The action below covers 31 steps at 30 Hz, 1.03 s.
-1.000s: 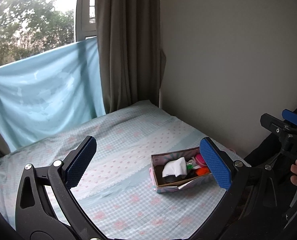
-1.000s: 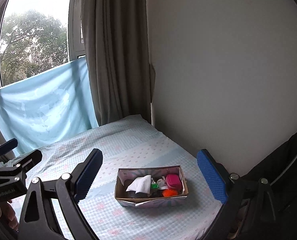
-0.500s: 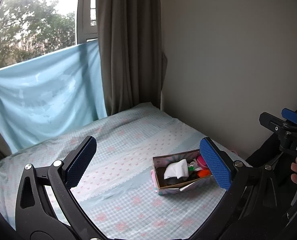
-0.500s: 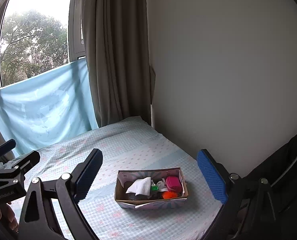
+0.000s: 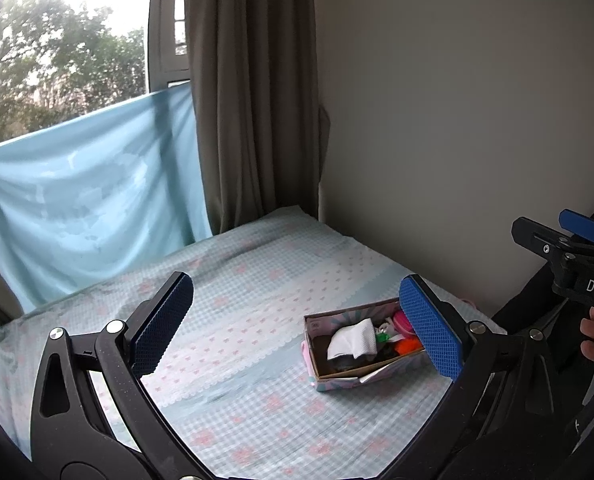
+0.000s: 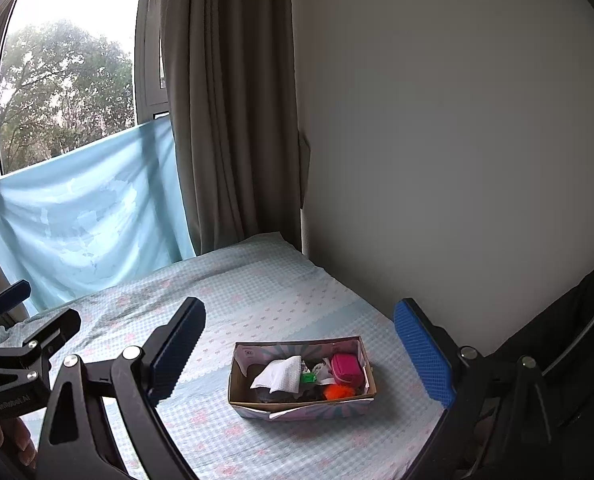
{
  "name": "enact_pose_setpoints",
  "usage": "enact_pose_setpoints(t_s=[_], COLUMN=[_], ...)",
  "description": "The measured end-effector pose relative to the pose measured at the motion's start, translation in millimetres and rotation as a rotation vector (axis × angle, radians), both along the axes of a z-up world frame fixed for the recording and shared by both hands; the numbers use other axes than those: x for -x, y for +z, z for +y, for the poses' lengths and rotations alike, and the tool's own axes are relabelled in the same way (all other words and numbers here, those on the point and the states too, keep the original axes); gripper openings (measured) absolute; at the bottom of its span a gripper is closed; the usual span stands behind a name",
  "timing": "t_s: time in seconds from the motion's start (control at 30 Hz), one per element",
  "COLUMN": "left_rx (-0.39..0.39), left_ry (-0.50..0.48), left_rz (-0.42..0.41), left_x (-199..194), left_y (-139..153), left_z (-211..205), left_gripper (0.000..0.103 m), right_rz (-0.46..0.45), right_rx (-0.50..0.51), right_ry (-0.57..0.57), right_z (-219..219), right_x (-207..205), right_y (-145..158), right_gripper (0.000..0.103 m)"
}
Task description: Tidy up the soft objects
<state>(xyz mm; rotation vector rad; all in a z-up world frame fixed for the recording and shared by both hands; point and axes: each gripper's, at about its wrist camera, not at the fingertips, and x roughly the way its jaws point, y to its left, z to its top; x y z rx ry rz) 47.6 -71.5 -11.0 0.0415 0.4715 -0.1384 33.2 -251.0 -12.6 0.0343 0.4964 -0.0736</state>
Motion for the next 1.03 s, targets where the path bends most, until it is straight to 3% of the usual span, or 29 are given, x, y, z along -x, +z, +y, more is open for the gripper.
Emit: enact_pose_setpoints(t_s=[0.53, 0.8, 1.03], left_rx=[0.003, -0.004, -0.005], left_ry=[0.005, 0.017, 0.044], left_rz=[-0.015, -0.066, -0.046], left_x=[1.8, 8.1, 1.8], left_y=[-0.6, 3.3, -4.1], left_z=[-3.0, -2.4, 1.1], left_gripper=[0.103, 0.103, 0.103], right_rz=[-0.008, -0.009, 0.011], right_rx=[0.004, 0.006, 0.006], right_ry=[-0.011, -0.019, -0.024], right_z=[-4.1, -5.7, -4.9], right_x=[-0.7, -1.3, -6.3], right_y=[0.8, 1.4, -3.3], right_gripper=[0.094, 0.094, 0.094])
